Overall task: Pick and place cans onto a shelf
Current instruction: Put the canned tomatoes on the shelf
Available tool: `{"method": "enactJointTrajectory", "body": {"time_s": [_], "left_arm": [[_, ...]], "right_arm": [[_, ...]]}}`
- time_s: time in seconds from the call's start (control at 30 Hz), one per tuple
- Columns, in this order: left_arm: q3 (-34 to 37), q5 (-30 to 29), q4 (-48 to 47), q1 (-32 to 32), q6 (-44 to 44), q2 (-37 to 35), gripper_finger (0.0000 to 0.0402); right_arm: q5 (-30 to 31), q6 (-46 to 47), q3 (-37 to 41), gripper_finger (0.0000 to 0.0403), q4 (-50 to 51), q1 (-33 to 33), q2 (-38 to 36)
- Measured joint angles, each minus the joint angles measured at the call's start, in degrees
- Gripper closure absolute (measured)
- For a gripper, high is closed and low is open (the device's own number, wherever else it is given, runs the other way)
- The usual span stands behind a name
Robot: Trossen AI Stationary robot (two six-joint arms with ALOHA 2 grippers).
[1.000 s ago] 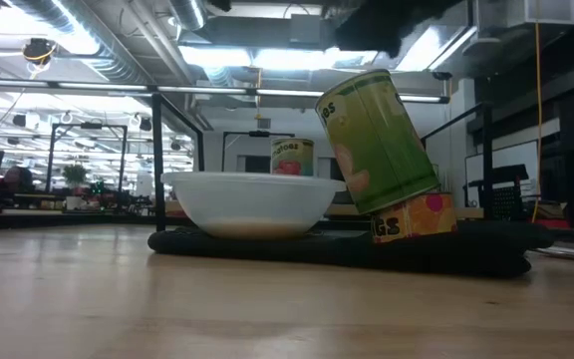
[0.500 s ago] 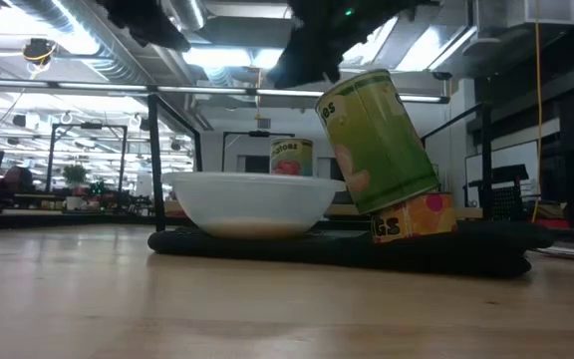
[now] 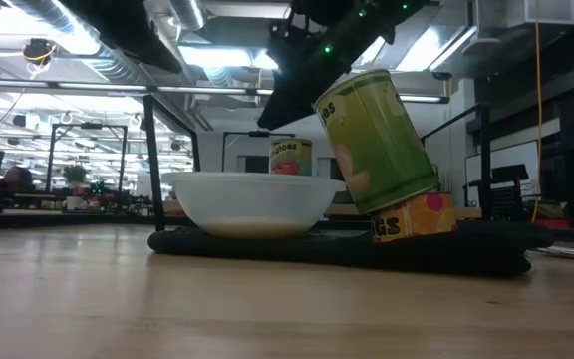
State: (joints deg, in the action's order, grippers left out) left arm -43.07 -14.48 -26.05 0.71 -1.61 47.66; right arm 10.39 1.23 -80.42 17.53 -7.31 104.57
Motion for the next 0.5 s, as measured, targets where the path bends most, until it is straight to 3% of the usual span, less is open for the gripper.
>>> {"method": "enactJointTrajectory", "body": {"time_s": [0.5], "left_arm": [[0.0, 0.0, 0.4, 0.0, 0.0, 0.0, 0.036]], "right_arm": [[1.9, 0.1, 0.0, 0.0236, 1.8, 0.0, 2.3]]}}
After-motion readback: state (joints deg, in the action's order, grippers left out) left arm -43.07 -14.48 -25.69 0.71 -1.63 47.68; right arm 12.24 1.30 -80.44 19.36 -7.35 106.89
